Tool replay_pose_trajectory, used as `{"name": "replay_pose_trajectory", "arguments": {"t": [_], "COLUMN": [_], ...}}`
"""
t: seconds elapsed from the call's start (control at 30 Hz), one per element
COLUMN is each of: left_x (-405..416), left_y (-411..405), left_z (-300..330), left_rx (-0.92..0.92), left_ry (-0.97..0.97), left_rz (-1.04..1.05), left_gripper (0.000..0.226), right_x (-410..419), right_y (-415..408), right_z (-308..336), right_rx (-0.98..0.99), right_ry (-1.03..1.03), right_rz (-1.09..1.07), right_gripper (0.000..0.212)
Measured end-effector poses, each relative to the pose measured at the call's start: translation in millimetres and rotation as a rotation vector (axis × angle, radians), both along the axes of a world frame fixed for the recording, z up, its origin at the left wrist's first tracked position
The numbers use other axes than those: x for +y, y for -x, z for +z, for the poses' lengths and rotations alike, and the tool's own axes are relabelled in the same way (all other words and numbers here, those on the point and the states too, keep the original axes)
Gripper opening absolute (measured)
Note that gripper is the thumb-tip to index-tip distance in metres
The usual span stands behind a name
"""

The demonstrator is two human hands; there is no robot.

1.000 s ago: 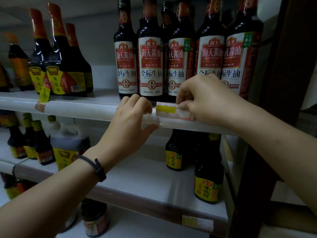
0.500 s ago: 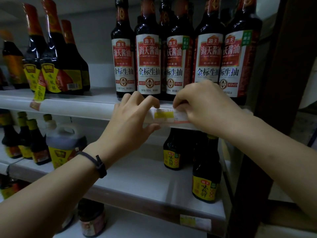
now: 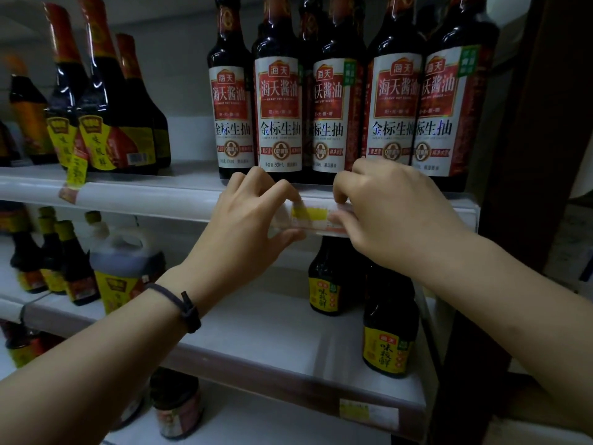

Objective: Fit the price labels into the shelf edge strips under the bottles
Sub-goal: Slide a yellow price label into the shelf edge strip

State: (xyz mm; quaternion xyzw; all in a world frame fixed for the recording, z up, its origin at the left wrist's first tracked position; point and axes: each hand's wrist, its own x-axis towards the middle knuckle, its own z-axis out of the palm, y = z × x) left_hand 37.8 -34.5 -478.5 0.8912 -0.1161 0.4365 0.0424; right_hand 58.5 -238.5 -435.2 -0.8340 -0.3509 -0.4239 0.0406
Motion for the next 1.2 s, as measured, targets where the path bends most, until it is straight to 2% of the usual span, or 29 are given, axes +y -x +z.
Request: {"name": "replay_pose_trajectory", "arguments": {"t": [0.1,0.27,0.4,0.53,0.67,0.77,0.93,1.07,1.2], "left_x": [0.4,-1.5,0.2,16.6,56.5,97.9,178.4,265.9,354.8], "left_y": [-0.4,0.0,10.3,39.6,78.6,98.7,114.0,105.9,75.9], "left_z": [-2.1,-7.8,-9.4,-6.1,-4.1,-15.0,-31.6,-22.4,-15.5], "left_rx": [-0.016,-0.056,-0.002,0.105,0.099,0.077,0.111,0.106,0.046], "left_ry": [-0.002,-0.004,-0.047,-0.103,-0.084,-0.077,-0.059,-0.057,-0.024], "left_rz": [-0.002,0.005,0.030,0.132,0.289,0.355,0.435,0.424,0.333], "left_gripper": [0.043,0.042,0.051,0.068,0.060,0.050,0.046,0.043,0.037], "right_x": [0.6,1.1,2.0,10.6,43.4,77.5,170.6,258.3,349.2], "right_y": [0.1,-4.2,-7.1,-3.8,6.5,12.9,18.4,15.0,-5.8], "right_z": [1.5,-4.3,-11.9,-11.4,-9.6,-14.6,-20.3,-13.6,8.1], "right_rx": [0.017,0.009,-0.002,-0.009,0.018,0.026,0.110,0.090,-0.029], "right_ry": [0.007,-0.001,-0.005,-0.073,-0.089,-0.099,-0.125,-0.137,-0.095], "right_rz": [-0.021,-0.003,0.028,0.111,0.230,0.298,0.381,0.403,0.334], "right_gripper": [0.030,0.028,0.035,0.044,0.038,0.032,0.027,0.023,0.024]}}
